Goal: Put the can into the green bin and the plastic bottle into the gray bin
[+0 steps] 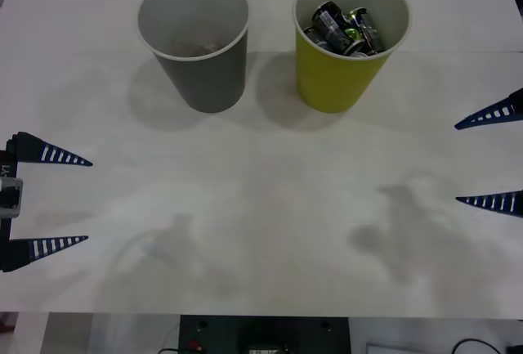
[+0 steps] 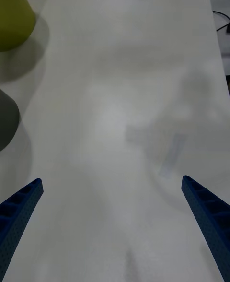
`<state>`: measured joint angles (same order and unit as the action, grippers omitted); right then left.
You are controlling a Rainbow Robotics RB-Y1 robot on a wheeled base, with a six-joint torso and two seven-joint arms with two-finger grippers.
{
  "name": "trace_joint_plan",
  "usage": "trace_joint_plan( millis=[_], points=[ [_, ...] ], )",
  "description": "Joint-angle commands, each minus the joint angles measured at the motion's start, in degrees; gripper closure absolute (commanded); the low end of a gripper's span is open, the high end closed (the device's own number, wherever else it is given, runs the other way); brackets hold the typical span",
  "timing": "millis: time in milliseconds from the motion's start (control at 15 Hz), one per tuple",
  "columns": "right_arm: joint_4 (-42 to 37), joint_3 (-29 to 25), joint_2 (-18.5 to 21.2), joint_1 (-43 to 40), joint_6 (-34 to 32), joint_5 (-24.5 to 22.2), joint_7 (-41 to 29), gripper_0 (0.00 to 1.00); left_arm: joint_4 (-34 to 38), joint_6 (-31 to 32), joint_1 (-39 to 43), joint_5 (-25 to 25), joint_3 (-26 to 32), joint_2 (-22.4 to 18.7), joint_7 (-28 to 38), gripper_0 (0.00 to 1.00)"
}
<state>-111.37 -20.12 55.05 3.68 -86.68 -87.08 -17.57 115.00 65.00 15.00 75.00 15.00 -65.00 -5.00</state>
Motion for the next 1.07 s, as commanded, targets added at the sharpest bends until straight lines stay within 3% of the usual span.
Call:
trace_joint_plan(
  millis=[67, 267, 1067],
  points=[
    [0.0, -0.7, -1.5, -2.5, -0.1, -1.8, 4.5, 0.0, 0.0, 0.0, 0.0, 0.0, 0.0, 0.0, 0.0, 0.0],
    [0.0, -1.1, -3.1, -4.6, -0.1, -2.9, 8.3, 0.0, 0.0, 0.0, 0.0, 0.0, 0.0, 0.0, 0.0, 0.0],
    [0.0, -1.5, -3.3, -5.4, -0.5, -4.4, 8.1, 0.0, 0.0, 0.0, 0.0, 0.0, 0.0, 0.0, 0.0, 0.0]
  ],
)
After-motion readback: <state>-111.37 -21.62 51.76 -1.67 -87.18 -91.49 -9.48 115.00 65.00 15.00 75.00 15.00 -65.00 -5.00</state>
